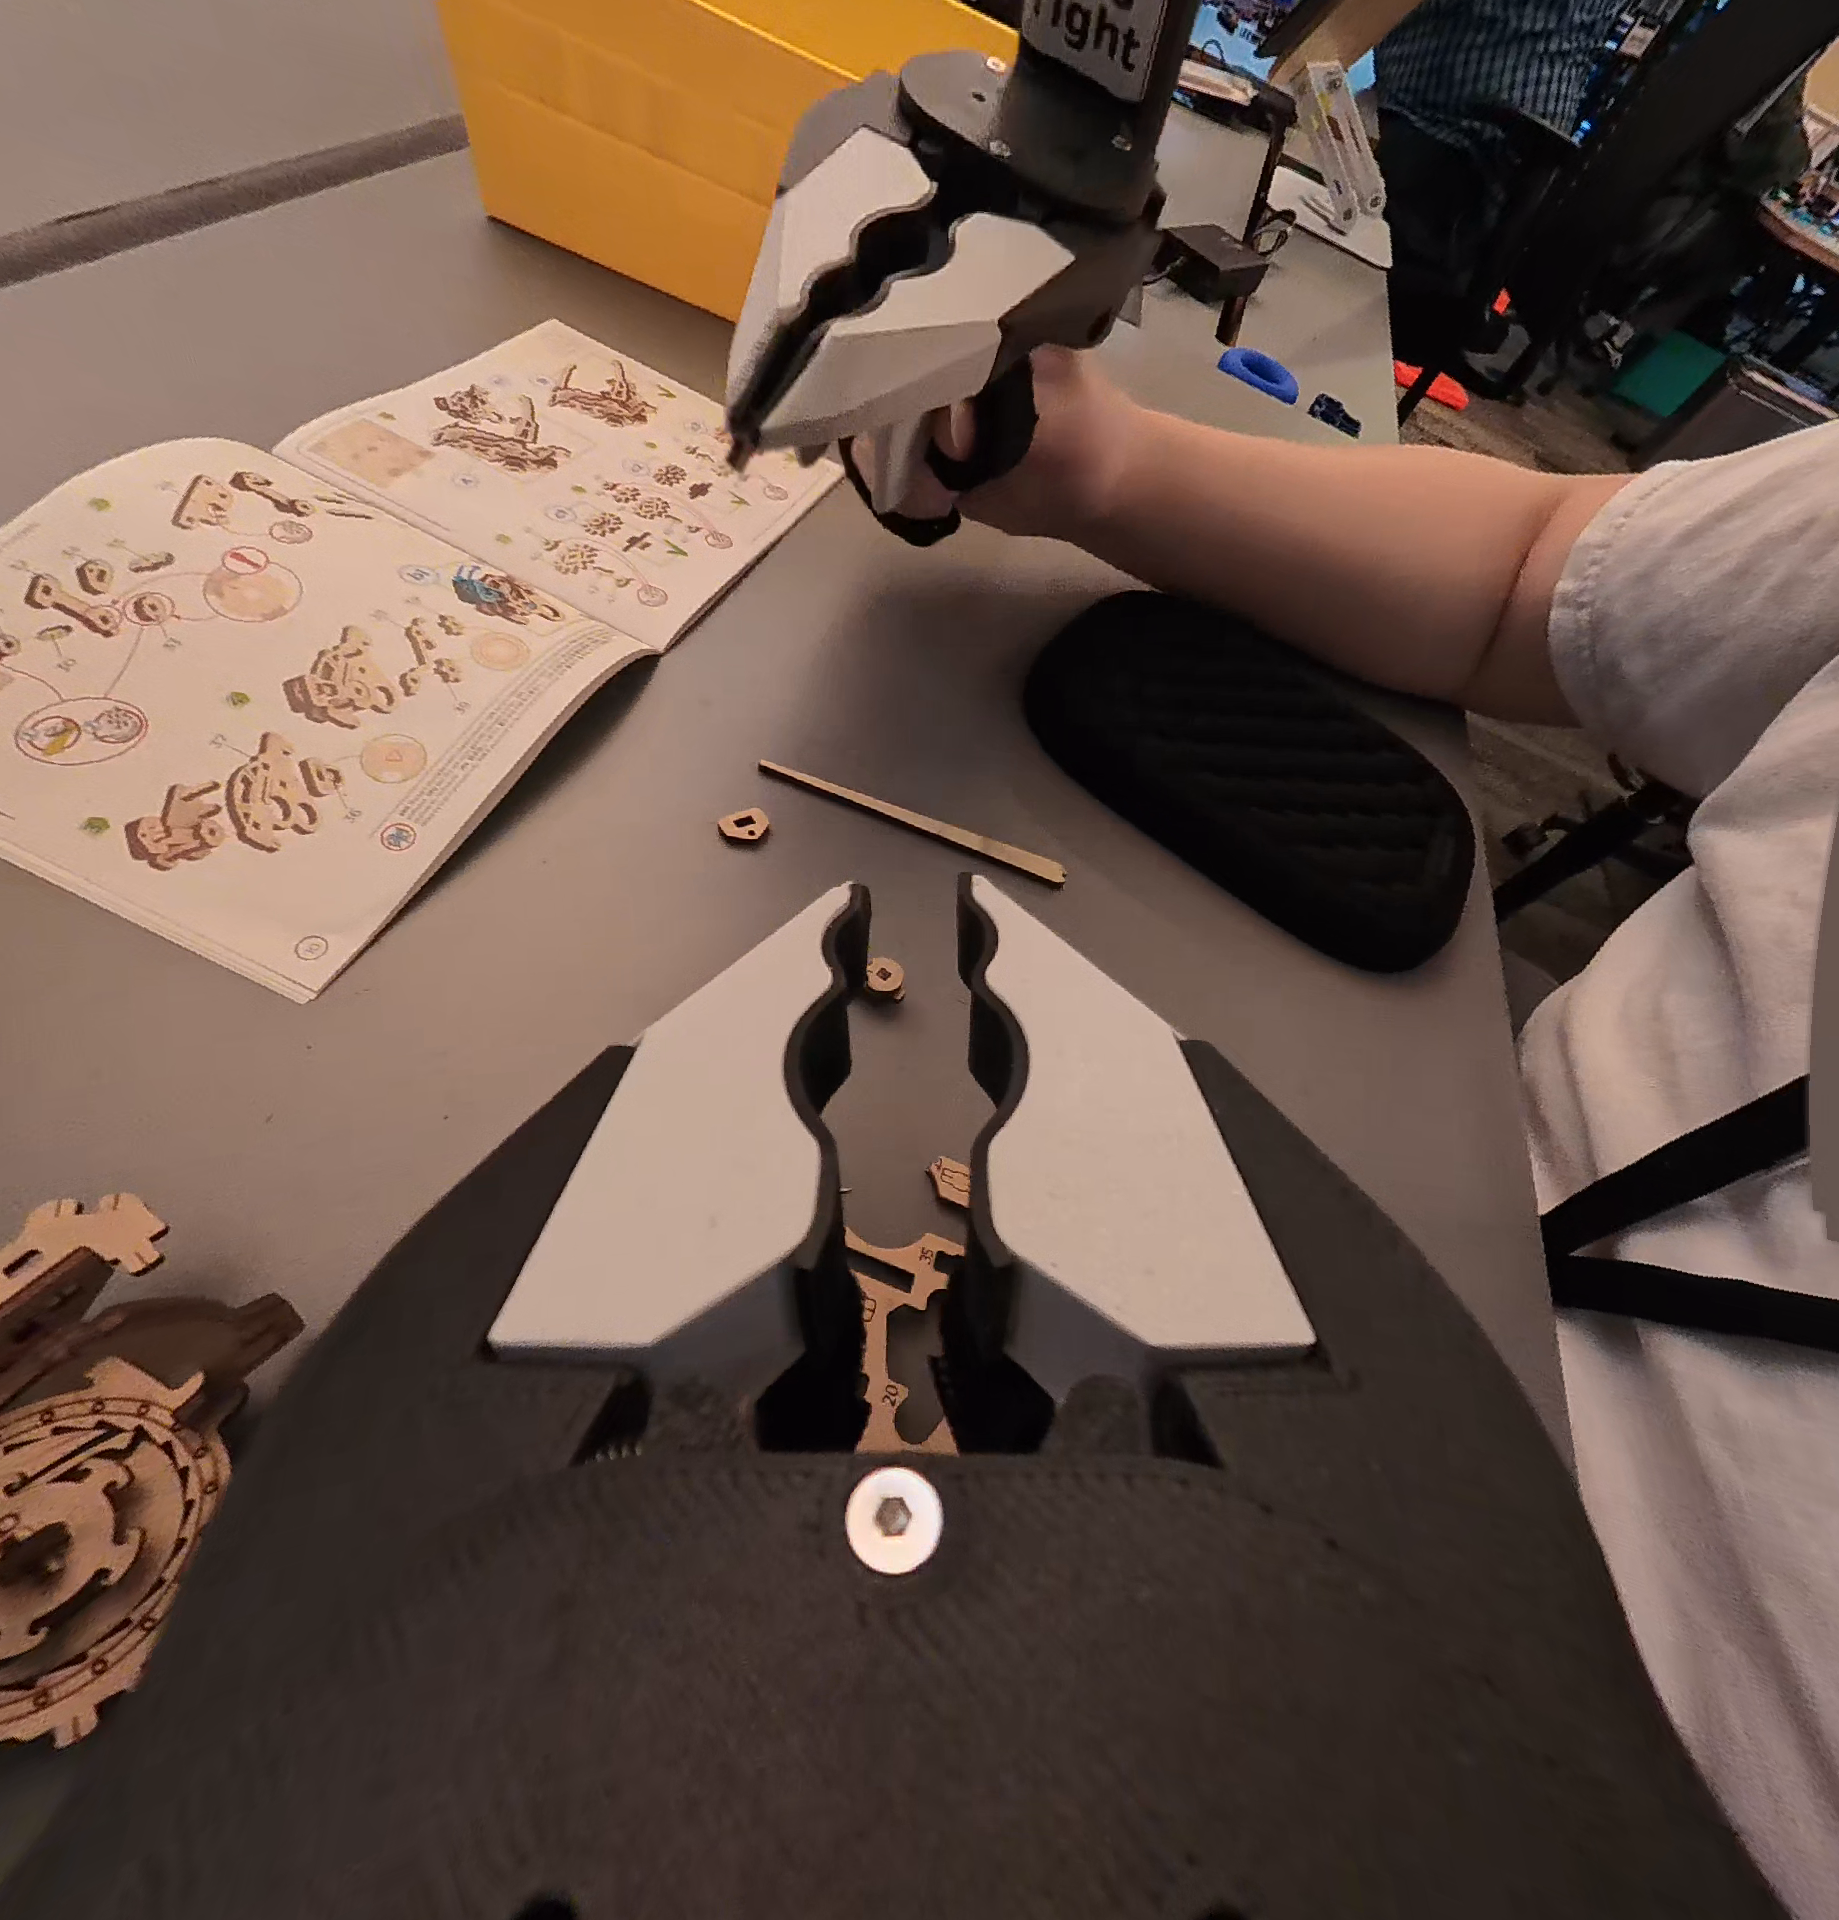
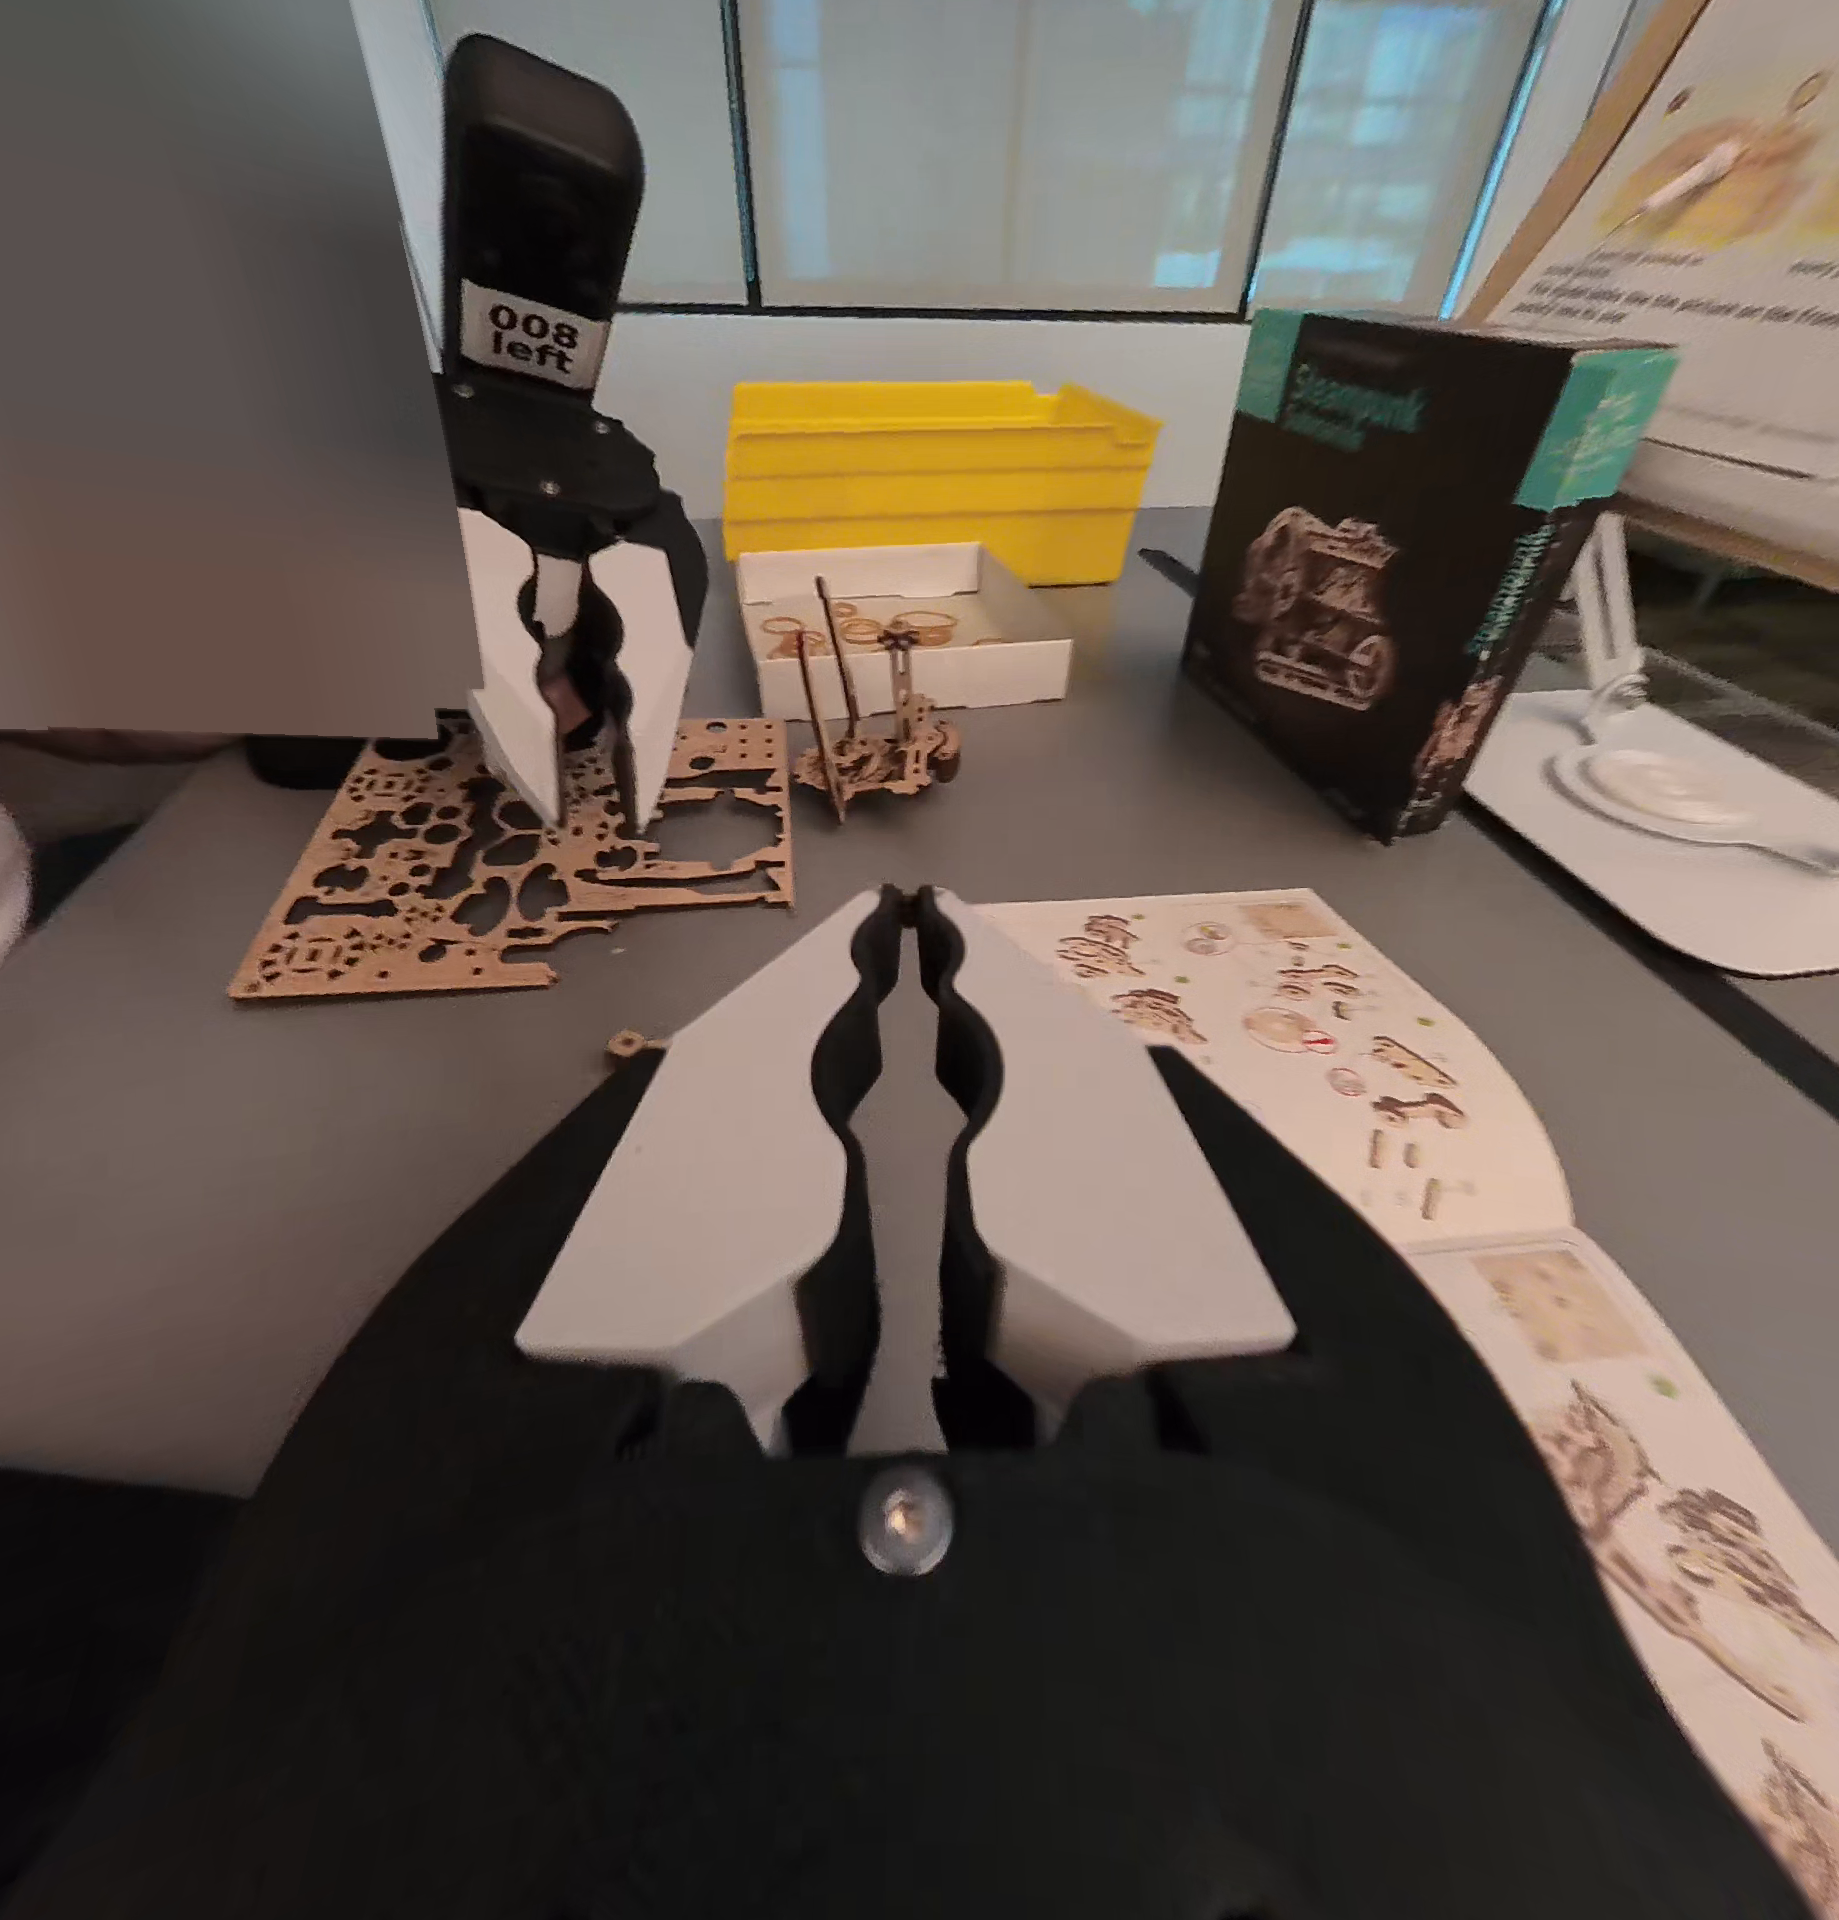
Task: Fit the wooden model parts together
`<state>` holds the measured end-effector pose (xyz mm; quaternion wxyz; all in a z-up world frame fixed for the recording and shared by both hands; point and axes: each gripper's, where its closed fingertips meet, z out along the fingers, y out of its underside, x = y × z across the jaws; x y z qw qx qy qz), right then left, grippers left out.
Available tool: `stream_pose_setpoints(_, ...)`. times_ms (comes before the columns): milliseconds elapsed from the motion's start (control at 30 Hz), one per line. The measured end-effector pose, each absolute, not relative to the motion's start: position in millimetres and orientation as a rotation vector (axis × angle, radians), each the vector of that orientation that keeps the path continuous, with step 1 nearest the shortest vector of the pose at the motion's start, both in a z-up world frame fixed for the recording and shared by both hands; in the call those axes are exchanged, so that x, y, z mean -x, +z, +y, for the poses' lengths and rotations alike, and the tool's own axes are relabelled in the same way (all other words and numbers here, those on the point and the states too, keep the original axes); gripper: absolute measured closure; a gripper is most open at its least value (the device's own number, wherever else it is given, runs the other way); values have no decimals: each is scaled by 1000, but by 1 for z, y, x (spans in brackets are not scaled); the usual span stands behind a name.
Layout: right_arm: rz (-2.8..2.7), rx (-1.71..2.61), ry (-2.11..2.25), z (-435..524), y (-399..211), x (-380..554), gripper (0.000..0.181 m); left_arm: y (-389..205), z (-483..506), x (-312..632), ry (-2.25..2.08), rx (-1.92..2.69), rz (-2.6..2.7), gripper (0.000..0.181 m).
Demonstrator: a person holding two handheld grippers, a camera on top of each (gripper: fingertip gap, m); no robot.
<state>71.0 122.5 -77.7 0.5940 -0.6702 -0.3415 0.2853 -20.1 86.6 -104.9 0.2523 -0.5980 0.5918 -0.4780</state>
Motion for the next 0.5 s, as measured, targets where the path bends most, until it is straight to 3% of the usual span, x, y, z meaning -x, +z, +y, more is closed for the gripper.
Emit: stream_pose_setpoints(500,-853,1648,576,133,-113,-64,181,-137,84,24,-1146,1727,1752,168)
